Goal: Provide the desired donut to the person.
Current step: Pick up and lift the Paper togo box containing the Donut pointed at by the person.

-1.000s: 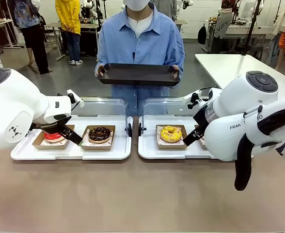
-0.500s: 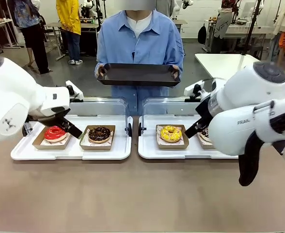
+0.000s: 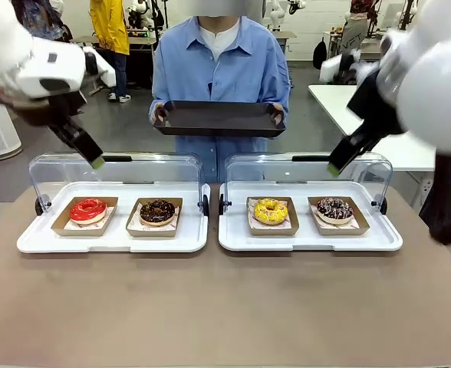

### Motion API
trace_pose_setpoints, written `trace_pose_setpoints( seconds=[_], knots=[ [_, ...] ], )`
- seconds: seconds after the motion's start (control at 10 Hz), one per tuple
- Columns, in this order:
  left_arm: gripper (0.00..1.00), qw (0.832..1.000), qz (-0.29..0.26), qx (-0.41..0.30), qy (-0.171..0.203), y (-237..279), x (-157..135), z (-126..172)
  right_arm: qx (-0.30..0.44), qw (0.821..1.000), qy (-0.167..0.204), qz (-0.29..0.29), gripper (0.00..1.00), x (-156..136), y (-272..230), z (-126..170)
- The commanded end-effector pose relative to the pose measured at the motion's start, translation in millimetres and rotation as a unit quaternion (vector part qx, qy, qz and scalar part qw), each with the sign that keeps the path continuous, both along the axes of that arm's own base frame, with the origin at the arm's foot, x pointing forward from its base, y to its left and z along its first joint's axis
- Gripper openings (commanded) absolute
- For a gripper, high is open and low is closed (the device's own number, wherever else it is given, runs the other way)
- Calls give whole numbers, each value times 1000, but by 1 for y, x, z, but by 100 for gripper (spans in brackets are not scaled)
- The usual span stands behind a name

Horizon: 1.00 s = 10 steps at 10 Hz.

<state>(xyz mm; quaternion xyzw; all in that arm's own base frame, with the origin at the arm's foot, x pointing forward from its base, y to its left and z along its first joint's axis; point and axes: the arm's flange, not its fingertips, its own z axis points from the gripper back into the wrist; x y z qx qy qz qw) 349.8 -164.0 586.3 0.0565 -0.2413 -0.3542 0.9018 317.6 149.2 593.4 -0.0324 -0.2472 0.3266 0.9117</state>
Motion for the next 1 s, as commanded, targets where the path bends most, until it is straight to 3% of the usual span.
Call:
trace_pose_setpoints(
  seconds=[0.0, 0.1, 0.2, 0.7, 0.8, 0.9],
  knots=[
    [100, 999, 28, 24, -5, -9, 6, 22, -5, 1000, 5, -15, 100, 7, 5, 35],
    [100, 999, 38, 23, -14, -10, 7, 31, -6, 1000, -1, -23, 100, 7, 5, 43],
    [100, 1000, 5, 7, 1, -3, 0, 18, 0, 1000, 2, -3, 100, -3, 0, 28],
    [100, 1000, 11, 13, 7, -4, 1, 21, 0, 1000, 2, -3, 100, -3, 0, 28],
    [100, 996, -18, -62, 66, 19, 9, 25, -3, 1000, 11, -6, 100, -1, 0, 31],
    [100, 984, -51, -130, 107, 42, 19, 31, 78, 995, 43, 50, 100, 11, -33, 24]
  ],
)
